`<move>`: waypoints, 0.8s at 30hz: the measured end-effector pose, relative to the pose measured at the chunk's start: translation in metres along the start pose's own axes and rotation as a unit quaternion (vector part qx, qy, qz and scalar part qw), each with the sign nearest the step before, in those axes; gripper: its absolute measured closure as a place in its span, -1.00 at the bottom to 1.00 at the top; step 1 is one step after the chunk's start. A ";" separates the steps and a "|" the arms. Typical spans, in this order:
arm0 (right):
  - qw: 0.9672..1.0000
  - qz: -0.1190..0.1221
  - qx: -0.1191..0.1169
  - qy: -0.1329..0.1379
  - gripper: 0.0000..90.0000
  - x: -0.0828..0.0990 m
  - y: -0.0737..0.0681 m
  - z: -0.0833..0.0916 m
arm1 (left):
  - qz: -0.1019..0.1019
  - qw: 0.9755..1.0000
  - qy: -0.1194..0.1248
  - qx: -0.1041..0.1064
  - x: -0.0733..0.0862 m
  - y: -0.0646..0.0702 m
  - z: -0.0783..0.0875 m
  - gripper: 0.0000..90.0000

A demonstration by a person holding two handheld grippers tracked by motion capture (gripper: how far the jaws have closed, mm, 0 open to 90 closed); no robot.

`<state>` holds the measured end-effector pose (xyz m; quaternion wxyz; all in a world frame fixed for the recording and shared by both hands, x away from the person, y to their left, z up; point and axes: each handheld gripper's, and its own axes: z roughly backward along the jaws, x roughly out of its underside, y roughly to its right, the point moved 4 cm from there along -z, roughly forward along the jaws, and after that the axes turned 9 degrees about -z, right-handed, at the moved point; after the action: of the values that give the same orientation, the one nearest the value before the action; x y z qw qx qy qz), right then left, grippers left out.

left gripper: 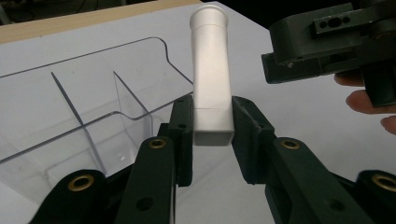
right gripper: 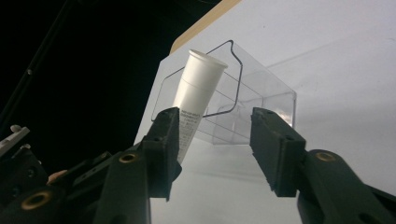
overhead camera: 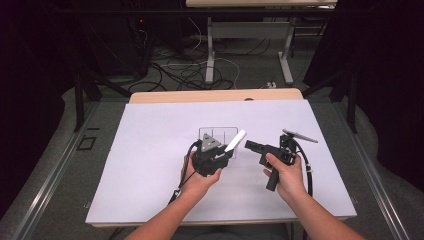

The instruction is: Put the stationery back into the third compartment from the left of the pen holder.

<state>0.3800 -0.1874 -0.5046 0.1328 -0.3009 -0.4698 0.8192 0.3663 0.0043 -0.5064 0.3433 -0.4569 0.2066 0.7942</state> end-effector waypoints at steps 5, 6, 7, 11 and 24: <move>1.000 -0.027 -0.010 -0.003 0.30 0.000 0.001 -0.005 | 0.001 1.000 -0.001 0.003 0.001 0.001 0.000 0.58; 0.999 -0.035 -0.010 -0.001 0.30 0.001 0.001 -0.006 | -0.001 1.000 0.000 0.002 0.001 0.002 0.000 0.58; 0.999 -0.041 -0.009 0.003 0.32 0.001 0.002 -0.008 | -0.003 1.000 -0.001 0.005 0.001 0.003 0.000 0.58; 0.999 -0.049 -0.018 -0.008 0.39 0.002 0.004 -0.010 | -0.003 1.000 0.000 0.012 0.001 0.009 -0.002 0.57; 0.997 -0.070 -0.032 -0.014 0.41 0.008 0.004 -0.017 | -0.011 1.000 0.005 0.024 0.000 0.021 -0.005 0.57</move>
<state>0.3850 -0.1739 -0.5175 0.1736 -0.2593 -0.5175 0.7968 0.3538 -0.0135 -0.5082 0.3618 -0.4547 0.2217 0.7831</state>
